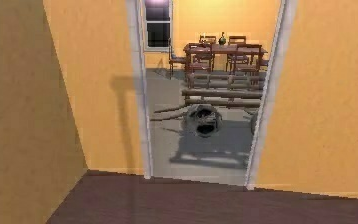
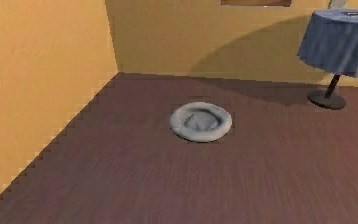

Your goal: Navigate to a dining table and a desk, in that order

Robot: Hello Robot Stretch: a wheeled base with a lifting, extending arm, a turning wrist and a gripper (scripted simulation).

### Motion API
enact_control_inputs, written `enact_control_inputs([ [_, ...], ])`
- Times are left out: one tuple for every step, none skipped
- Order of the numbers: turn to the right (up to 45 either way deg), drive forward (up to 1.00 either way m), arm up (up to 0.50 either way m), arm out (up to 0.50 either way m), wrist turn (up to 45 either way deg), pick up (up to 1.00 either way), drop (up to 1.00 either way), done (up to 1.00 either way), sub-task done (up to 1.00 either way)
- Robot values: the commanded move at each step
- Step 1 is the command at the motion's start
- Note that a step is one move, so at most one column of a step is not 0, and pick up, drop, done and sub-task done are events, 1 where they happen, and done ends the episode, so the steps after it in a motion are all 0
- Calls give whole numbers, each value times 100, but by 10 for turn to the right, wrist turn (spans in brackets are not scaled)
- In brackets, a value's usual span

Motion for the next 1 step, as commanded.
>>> enact_control_inputs([
  [0, 100, 0, 0, 0, 0, 0, 0, 0],
])
